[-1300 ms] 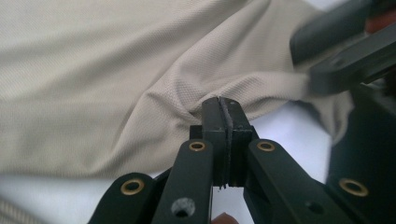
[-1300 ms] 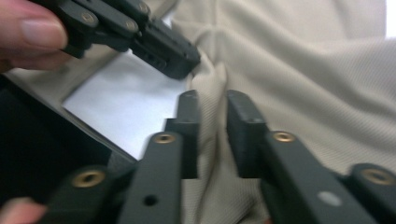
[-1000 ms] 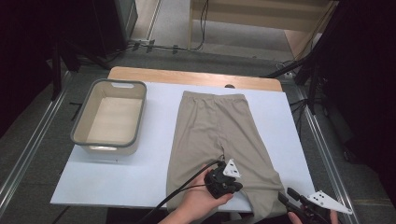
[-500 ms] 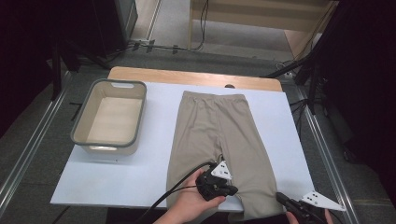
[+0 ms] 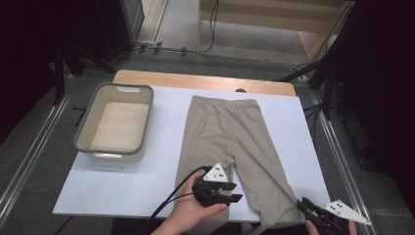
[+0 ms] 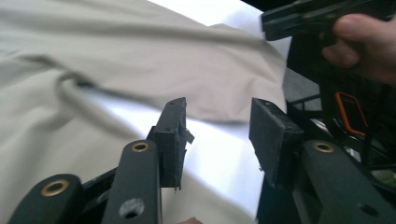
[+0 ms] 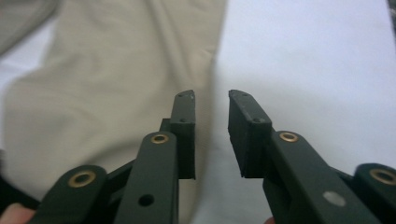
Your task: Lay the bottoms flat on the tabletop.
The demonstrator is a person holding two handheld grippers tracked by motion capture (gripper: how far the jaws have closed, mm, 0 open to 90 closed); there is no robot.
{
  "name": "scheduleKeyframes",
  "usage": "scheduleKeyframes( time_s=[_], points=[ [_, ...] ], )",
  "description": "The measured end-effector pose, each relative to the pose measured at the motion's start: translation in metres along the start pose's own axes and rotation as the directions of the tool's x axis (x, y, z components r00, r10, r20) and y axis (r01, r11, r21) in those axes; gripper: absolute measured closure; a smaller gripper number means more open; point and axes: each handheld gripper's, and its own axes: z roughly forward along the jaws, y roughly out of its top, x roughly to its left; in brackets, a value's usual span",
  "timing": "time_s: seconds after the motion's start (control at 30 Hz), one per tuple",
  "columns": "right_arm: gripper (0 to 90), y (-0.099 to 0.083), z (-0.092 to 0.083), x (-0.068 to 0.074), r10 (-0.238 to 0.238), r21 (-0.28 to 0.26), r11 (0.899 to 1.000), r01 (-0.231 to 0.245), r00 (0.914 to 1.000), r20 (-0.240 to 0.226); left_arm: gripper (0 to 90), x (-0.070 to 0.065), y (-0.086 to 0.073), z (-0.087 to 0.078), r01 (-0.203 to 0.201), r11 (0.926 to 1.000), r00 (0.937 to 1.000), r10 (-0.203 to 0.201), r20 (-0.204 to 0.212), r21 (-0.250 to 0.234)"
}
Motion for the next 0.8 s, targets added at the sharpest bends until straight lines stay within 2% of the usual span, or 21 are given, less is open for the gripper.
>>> scheduleKeyframes(
  time_s=[0.1, 0.17, 0.27, 0.33, 0.4, 0.43, 0.5, 0.57, 0.6, 0.63, 0.67, 0.7, 0.77, 0.8],
  points=[
    [67.4, 0.005, -0.005, 0.016, -0.044, -0.038, 0.998, 0.043, 0.9985, -0.033, 51.3, 0.007, -0.013, -0.015, 0.008, 0.9998, 0.9994, -0.008, -0.034, -0.019],
    [68.4, 0.007, -0.004, 0.032, -0.077, -0.051, 0.996, 0.072, 0.9929, -0.091, 48.7, 0.012, -0.022, -0.027, 0.024, 0.999, 0.9987, -0.026, -0.045, -0.038],
    [68.6, 0.009, 0.003, 0.057, -0.124, -0.046, 0.992, 0.117, 0.9729, -0.195, 44.1, 0.018, -0.034, -0.045, 0.035, 0.9976, 0.9971, -0.038, -0.065, -0.061],
    [67.5, 0.009, 0.012, 0.074, -0.156, -0.028, 0.988, 0.154, 0.9584, -0.239, 36.6, 0.021, -0.042, -0.056, 0.033, 0.9972, 0.9961, -0.038, -0.079, -0.067],
    [62.1, 0.009, 0.02, 0.088, -0.199, -0.016, 0.979, 0.201, 0.9497, -0.242, 28.0, 0.022, -0.049, -0.066, 0.036, 0.996, 0.9942, -0.044, -0.098, -0.081],
    [59.1, 0.009, 0.024, 0.094, -0.218, -0.004, 0.975, 0.223, 0.949, -0.228, 22.3, 0.022, -0.052, -0.07, 0.041, 0.9957, 0.9932, -0.05, -0.105, -0.083],
    [58.9, 0.007, 0.033, 0.101, -0.261, 0.03, 0.962, 0.272, 0.9456, -0.194, 13.1, 0.023, -0.058, -0.077, 0.054, 0.9943, 0.9916, -0.064, -0.112, -0.092],
    [70.3, 0.005, 0.039, 0.104, -0.297, 0.071, 0.948, 0.311, 0.9411, -0.162, 12.7, 0.024, -0.063, -0.082, 0.061, 0.9933, 0.9898, -0.073, -0.122, -0.098],
    [80.3, 0.005, 0.04, 0.104, -0.291, 0.061, 0.951, 0.305, 0.9416, -0.17, 12.7, 0.025, -0.065, -0.084, 0.069, 0.9929, 0.9891, -0.08, -0.124, -0.097],
    [85.8, 0.006, 0.039, 0.103, -0.282, 0.072, 0.952, 0.297, 0.9449, -0.166, 12.7, 0.026, -0.067, -0.085, 0.075, 0.9928, 0.9883, -0.086, -0.125, -0.093],
    [86.5, 0.007, 0.039, 0.102, -0.272, 0.079, 0.955, 0.287, 0.9483, -0.164, 12.7, 0.026, -0.069, -0.086, 0.079, 0.9923, 0.9874, -0.091, -0.13, -0.096],
    [86.8, 0.009, 0.038, 0.102, -0.252, 0.08, 0.96, 0.27, 0.9502, -0.183, 12.7, 0.026, -0.07, -0.087, 0.082, 0.9924, 0.9866, -0.094, -0.134, -0.092],
    [86.8, 0.01, 0.033, 0.105, -0.236, 0.061, 0.965, 0.255, 0.9456, -0.224, 12.7, 0.026, -0.071, -0.089, 0.083, 0.9928, 0.9838, -0.096, -0.152, -0.086],
    [86.5, 0.011, 0.031, 0.106, -0.238, 0.04, 0.966, 0.255, 0.9384, -0.251, 12.9, 0.026, -0.072, -0.091, 0.087, 0.9925, 0.9828, -0.099, -0.156, -0.086]
  ],
)
